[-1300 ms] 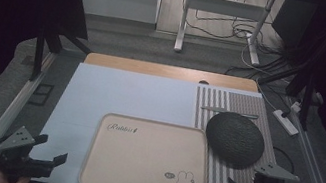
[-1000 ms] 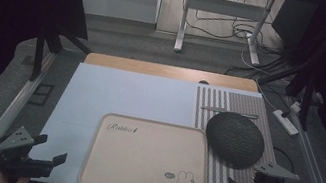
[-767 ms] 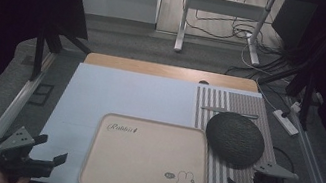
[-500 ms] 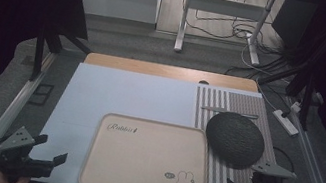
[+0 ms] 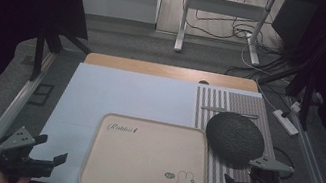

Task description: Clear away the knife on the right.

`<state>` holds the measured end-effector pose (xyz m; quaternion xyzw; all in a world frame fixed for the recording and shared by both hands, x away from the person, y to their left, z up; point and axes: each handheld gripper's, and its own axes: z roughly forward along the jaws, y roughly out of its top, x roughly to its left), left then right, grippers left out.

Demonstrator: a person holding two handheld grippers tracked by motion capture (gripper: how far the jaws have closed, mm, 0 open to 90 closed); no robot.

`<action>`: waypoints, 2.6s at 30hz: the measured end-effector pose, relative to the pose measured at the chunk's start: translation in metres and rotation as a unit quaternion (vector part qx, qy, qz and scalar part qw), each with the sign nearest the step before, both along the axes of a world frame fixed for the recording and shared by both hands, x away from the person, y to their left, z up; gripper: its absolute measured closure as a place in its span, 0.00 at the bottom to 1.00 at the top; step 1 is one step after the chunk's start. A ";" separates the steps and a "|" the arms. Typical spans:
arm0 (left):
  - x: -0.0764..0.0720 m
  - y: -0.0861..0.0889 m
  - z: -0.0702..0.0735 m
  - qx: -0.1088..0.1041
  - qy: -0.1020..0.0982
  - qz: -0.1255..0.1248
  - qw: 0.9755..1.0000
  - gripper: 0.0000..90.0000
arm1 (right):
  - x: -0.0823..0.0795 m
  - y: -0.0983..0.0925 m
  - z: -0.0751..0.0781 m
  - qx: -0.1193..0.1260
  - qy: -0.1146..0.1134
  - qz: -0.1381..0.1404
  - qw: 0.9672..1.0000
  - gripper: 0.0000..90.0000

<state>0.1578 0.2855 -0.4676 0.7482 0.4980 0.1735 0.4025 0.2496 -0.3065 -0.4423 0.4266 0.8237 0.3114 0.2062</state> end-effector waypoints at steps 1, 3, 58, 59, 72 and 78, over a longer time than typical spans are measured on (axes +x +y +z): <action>0.000 0.000 0.000 0.000 0.000 0.000 1.000 0.07 | 0.001 0.000 0.000 0.002 0.002 0.001 1.000 0.01; 0.000 0.000 0.000 0.001 0.000 0.000 1.000 0.07 | 0.003 0.000 0.000 0.008 0.001 0.006 1.000 0.01; 0.001 -0.002 0.000 0.011 0.005 0.007 1.000 0.07 | 0.088 0.023 -0.008 0.010 0.047 -0.001 0.999 0.01; 0.002 -0.002 0.000 0.011 0.005 0.007 1.000 0.07 | 0.093 0.023 -0.009 0.014 0.053 -0.003 0.999 0.01; 0.002 -0.002 0.000 0.013 0.007 0.008 1.000 0.07 | 0.120 0.028 -0.010 0.001 0.065 -0.008 0.998 0.00; 0.002 -0.002 0.000 0.013 0.007 0.008 1.000 0.07 | 0.136 0.032 -0.012 -0.008 0.067 -0.015 0.998 0.00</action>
